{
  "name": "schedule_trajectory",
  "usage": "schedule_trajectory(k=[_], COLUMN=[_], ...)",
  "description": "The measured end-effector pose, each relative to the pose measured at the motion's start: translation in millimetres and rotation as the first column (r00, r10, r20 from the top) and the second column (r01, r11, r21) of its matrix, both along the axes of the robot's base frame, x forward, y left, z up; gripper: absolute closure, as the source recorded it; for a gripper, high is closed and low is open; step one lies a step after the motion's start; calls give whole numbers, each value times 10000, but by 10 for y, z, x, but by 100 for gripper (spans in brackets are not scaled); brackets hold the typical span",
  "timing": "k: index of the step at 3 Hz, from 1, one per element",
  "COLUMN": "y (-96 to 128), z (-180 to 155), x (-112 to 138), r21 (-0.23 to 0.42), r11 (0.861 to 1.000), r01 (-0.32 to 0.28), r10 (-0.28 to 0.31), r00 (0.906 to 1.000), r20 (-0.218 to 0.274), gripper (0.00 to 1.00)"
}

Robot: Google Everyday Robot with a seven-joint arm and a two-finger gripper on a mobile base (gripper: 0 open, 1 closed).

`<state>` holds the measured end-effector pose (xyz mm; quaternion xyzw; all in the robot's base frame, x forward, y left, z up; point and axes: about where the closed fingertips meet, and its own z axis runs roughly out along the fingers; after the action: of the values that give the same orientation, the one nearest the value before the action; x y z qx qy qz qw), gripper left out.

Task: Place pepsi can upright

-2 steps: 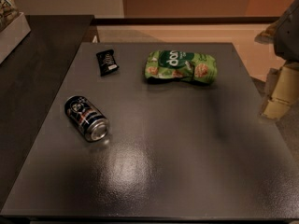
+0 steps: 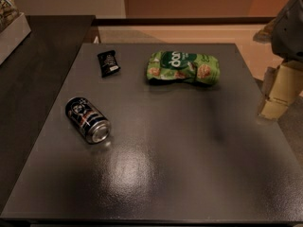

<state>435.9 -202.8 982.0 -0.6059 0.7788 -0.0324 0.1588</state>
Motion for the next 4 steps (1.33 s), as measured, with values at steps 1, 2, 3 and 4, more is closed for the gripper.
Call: schedule_trajectory(k=[1, 2, 3, 4], y=[304, 690, 1154, 1645], z=[-32, -66, -137, -237], x=[41, 150, 279, 339], r21=[53, 307, 588, 811], r11=[10000, 9995, 9982, 9963], r01=[-60, -29, 149, 289], r10=[62, 46, -76, -127], r00=[9997, 9984, 9926, 9810], r20=[-218, -565, -1211, -1936], gripper=[0, 0, 0, 0])
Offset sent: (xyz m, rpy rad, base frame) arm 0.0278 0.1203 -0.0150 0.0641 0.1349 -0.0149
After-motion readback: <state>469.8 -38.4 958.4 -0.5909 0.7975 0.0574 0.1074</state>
